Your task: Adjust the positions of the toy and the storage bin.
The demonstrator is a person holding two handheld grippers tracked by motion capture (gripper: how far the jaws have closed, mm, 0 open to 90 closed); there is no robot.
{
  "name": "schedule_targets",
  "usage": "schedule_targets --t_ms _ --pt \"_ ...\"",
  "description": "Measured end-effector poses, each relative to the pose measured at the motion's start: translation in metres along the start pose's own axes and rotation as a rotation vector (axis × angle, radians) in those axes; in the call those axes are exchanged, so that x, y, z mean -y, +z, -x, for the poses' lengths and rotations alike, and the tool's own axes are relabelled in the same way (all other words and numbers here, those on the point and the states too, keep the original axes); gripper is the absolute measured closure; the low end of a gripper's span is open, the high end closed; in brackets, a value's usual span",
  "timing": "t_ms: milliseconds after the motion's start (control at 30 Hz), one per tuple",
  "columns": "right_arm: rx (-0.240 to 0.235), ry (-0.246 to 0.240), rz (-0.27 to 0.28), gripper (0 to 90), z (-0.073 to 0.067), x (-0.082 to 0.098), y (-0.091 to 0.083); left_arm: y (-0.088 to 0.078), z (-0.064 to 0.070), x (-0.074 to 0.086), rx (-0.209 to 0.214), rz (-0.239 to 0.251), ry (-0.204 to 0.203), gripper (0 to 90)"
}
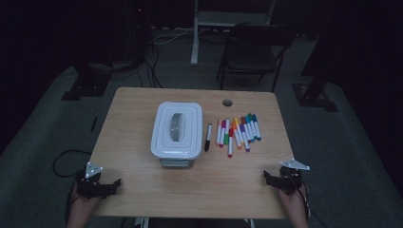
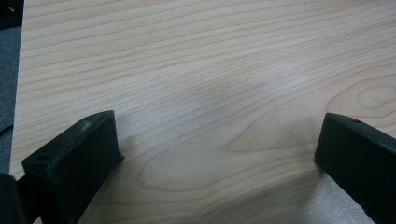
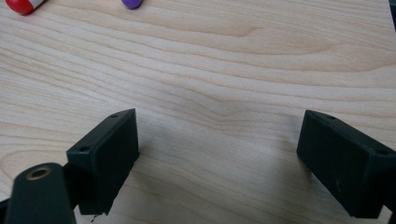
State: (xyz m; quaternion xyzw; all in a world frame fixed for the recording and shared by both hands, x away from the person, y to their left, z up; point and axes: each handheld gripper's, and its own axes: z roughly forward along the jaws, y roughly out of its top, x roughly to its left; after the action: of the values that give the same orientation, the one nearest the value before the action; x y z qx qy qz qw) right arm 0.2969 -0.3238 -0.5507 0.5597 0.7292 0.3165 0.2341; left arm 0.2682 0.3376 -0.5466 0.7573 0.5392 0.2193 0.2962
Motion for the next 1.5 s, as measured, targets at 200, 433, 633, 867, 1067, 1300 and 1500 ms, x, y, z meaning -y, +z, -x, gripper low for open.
schedule_targets --t_ms 200,433,633,867,1067,1300,1500 --pt "0.001 -0.001 -0.001 12.4 0.0 0.0 0.0 0.0 0.0 0.0 0.001 -0.001 0.001 0.5" --pt "0.015 0.016 -0.002 12.4 -0.002 0.0 -0.001 0.001 0.003 -0.002 -0.011 -0.001 -0.011 0.5" --pt "0.032 0.033 -0.001 12.3 -0.01 0.001 -0.001 0.007 0.007 -0.007 0.014 -0.001 0.015 0.5" --pt "-0.002 -0.003 -0.001 12.3 -0.02 -0.002 0.002 0.011 0.01 -0.017 0.082 0.05 -0.002 0.6" --pt "-0.028 -0.032 0.002 12.4 -0.033 -0.018 0.007 0.016 0.01 -0.025 0.067 0.04 0.036 1.2" --pt "-0.059 -0.054 0.062 12.4 -0.054 -0.053 0.017 0.025 0.012 -0.037 0.068 0.054 0.063 1.2" --pt "-0.054 -0.114 0.109 12.4 -0.078 -0.08 0.03 0.037 0.015 -0.054 0.086 0.058 0.055 1.1"
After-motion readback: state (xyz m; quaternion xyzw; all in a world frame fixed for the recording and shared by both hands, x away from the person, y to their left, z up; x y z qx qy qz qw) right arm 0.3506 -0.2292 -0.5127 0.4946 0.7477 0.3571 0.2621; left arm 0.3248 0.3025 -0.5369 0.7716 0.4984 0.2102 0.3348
